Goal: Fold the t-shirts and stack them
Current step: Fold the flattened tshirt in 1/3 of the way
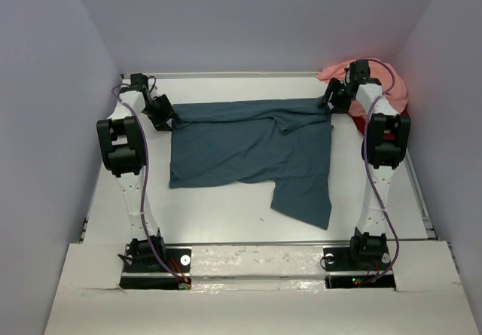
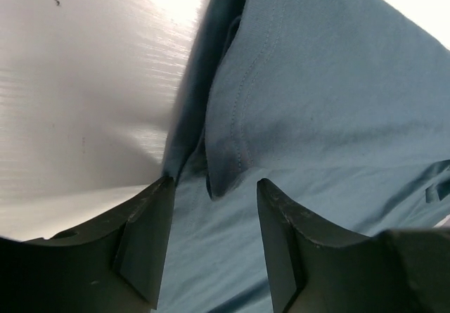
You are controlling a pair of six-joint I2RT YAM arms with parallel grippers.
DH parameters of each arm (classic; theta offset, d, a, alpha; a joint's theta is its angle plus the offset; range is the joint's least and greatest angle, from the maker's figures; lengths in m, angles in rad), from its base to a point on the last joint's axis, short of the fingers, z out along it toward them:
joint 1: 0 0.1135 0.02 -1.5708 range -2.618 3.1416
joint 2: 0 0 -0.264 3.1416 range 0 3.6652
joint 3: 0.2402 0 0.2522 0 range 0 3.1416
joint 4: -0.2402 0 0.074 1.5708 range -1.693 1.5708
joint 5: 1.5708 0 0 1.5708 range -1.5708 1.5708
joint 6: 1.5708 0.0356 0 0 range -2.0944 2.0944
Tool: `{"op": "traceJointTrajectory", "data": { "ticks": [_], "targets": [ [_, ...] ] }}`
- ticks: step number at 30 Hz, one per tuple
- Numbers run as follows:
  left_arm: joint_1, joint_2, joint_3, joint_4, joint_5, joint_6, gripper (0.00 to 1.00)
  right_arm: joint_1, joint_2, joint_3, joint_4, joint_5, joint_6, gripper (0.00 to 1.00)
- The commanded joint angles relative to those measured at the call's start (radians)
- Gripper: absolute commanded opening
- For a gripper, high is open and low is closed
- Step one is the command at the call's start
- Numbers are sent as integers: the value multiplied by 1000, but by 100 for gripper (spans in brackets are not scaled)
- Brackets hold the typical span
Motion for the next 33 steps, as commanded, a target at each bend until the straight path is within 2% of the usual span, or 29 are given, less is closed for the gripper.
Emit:
{"op": "traceJointTrajectory", "data": {
  "ticks": [1,8,13,18,20,26,27,33],
  "targets": [
    [5,-26,26,-50,-10,23,60,6,-45,53,2,32,-21,66],
    [6,-76,77,-11,-30,11,60,6,-65,85,3,50,-21,66],
    [5,-114,66,50,46,4,60,6,-95,93,3,43,-10,66],
    [-1,-210,-70,212,209,-64,61,6,-159,62,-12,-19,11,66],
    [-17,-212,-90,226,242,-84,61,6,-184,32,-15,-42,17,65],
    [-158,-186,-55,291,330,-128,61,45,-276,-85,-29,-91,-3,60],
    [-209,-178,-42,292,327,-137,61,65,-284,-90,-37,-80,-15,59],
    [-349,-123,41,286,261,-176,60,88,-270,-82,-138,-63,-75,57]
  ]
}}
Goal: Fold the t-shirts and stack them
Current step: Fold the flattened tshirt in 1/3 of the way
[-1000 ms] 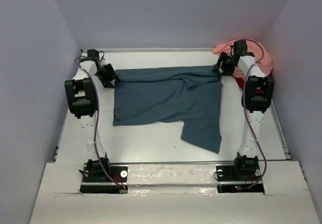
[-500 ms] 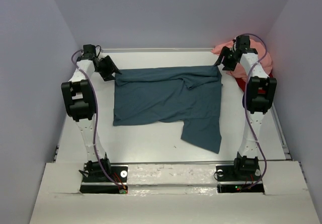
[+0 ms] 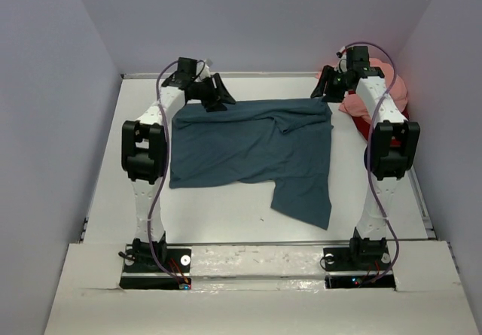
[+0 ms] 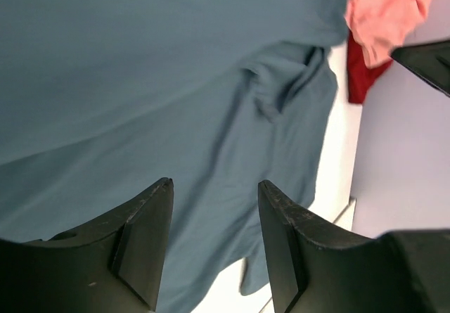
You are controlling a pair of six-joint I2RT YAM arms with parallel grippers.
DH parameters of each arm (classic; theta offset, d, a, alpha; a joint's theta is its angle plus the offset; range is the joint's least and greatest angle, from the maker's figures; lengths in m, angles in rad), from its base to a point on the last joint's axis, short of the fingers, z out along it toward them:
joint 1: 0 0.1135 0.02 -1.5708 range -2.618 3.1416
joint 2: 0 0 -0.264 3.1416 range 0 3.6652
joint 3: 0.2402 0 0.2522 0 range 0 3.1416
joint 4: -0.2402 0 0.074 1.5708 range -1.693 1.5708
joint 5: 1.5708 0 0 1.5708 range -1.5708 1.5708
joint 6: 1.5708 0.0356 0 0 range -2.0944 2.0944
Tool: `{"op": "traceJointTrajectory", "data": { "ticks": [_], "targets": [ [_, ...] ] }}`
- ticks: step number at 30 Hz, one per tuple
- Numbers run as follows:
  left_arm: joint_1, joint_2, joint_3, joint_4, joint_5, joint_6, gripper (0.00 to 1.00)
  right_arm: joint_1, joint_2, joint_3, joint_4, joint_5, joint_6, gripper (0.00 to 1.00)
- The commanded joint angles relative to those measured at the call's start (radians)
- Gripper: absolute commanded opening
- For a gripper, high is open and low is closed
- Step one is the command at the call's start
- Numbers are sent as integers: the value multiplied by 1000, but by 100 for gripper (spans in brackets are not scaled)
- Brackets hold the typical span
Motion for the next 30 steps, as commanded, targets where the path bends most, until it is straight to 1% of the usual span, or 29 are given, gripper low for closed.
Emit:
{"op": "traceJointTrajectory", "data": {
  "ticks": [1,6,9,16,18,19,20,22,24,30],
  "targets": [
    [-83,23,83,17,5,-57,60,20,-1,25,-95,-20,-46,55],
    [-187,95,196,-16,-8,-107,60,20,48,105,-188,-23,-45,51],
    [-232,125,241,-64,-18,-121,60,30,74,133,-221,-17,-58,51],
    [-312,138,232,-93,-80,-189,60,40,99,84,-221,0,-58,51],
    [-329,162,255,-120,-97,-201,60,53,114,82,-224,14,-47,51],
    [-338,173,273,-142,-106,-206,60,62,123,90,-239,23,-44,51],
    [-355,187,328,-165,-122,-204,60,62,131,98,-247,32,-39,51],
    [-370,231,390,-225,-161,-200,60,73,158,127,-259,49,-29,51],
    [-389,268,449,-237,-178,-210,60,82,180,147,-276,52,-15,51],
    [-421,349,502,-210,-161,-278,59,91,257,237,-313,72,5,51]
  ]
}}
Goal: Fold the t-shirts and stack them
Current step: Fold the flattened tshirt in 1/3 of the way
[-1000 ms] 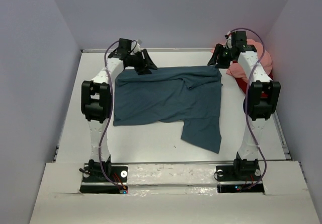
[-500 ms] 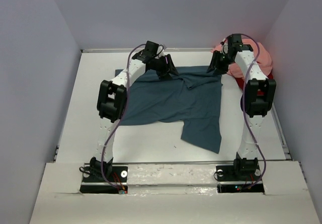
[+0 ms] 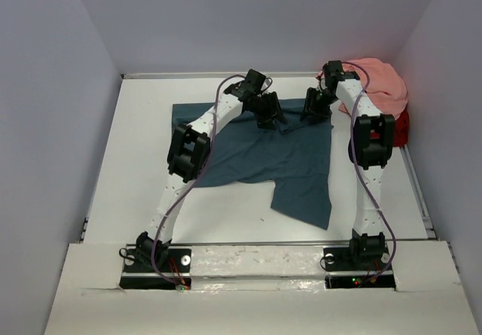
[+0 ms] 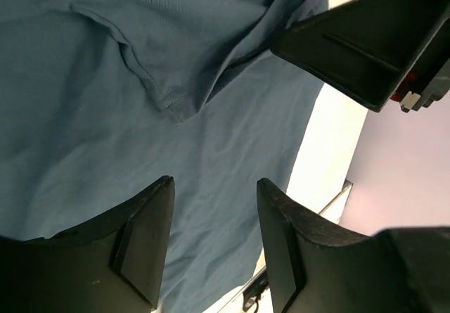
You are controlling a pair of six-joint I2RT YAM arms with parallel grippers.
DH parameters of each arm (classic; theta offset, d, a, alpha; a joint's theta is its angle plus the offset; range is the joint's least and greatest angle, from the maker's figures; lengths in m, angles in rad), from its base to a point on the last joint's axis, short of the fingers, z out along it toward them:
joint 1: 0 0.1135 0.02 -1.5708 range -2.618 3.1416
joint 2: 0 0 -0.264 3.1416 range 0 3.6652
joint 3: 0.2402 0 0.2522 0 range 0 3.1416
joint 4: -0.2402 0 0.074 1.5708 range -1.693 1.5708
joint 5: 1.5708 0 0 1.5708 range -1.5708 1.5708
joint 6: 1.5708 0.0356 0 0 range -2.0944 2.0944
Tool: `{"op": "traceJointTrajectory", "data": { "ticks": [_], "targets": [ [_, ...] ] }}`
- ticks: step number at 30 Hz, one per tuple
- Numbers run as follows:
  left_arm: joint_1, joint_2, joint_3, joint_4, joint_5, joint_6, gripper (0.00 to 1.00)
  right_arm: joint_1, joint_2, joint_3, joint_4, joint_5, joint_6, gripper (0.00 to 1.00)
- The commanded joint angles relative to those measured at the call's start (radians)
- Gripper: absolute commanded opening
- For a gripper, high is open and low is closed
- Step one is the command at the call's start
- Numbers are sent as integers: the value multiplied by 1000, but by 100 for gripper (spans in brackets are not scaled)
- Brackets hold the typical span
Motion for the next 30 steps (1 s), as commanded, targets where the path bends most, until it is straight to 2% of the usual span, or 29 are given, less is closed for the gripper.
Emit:
{"op": "traceJointTrajectory", "data": {
  "ticks": [1,18,30],
  "targets": [
    [-20,38,68,-18,12,-55,59,8,18,84,-44,30,16,51],
    [-52,120,110,-55,-53,-35,56,8,22,89,-25,38,18,54],
    [-55,117,79,128,-63,-101,54,8,11,89,-10,33,10,55]
  ]
}}
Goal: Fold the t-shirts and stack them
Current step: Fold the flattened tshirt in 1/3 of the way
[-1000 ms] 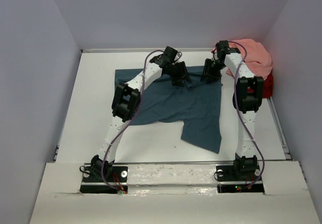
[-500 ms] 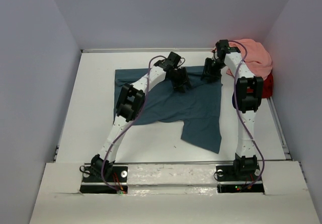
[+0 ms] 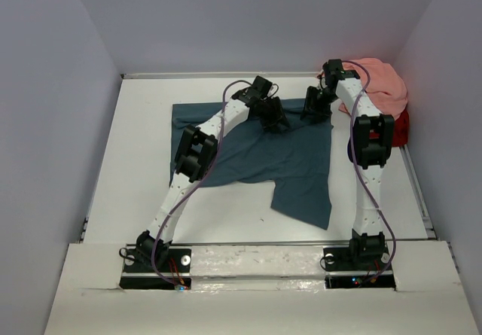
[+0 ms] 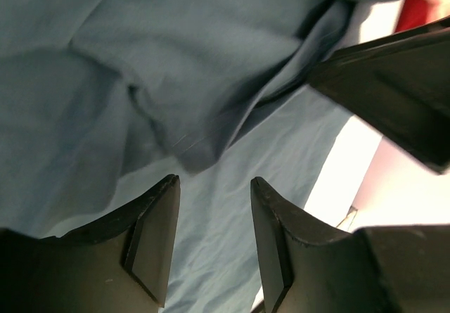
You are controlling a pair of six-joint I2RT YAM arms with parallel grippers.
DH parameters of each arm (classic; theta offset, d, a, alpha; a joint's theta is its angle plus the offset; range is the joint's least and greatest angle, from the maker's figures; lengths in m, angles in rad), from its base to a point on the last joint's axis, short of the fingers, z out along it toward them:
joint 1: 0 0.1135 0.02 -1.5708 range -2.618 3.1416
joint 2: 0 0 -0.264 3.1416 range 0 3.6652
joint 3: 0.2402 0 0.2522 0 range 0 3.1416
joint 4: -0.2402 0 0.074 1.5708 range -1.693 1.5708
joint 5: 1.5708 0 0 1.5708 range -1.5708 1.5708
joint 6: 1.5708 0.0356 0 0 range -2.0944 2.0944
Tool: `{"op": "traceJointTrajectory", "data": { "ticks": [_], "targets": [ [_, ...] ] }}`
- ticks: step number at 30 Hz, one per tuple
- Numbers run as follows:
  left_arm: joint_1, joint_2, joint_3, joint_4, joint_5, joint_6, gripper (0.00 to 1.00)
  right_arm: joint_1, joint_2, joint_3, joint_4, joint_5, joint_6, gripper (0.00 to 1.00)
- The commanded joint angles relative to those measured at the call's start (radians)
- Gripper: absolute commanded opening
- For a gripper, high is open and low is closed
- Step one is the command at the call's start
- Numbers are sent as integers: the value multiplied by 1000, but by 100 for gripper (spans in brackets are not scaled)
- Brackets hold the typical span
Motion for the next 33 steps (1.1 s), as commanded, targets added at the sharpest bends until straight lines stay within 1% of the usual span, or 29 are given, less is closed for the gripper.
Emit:
{"op": "traceJointTrajectory", "data": {
  "ticks": [1,6,19,21,22,26,28,33],
  "targets": [
    [-8,2,13,108,3,-26,54,2,-22,41,15,4,0,56],
    [-11,44,40,106,17,-40,54,2,-20,47,17,3,1,56],
    [-14,65,51,53,-9,-20,53,2,-20,47,26,9,1,57],
    [-14,65,51,47,-11,-16,45,2,-20,45,26,9,1,57],
    [-14,65,51,39,-12,-14,33,2,-20,45,26,12,1,57],
    [-14,76,54,25,-12,-11,4,2,-20,44,29,17,1,57],
    [-13,80,59,20,-12,-11,1,2,-18,47,29,21,0,57],
    [-13,77,62,16,-11,-5,0,2,-6,67,23,26,1,57]
  ]
}}
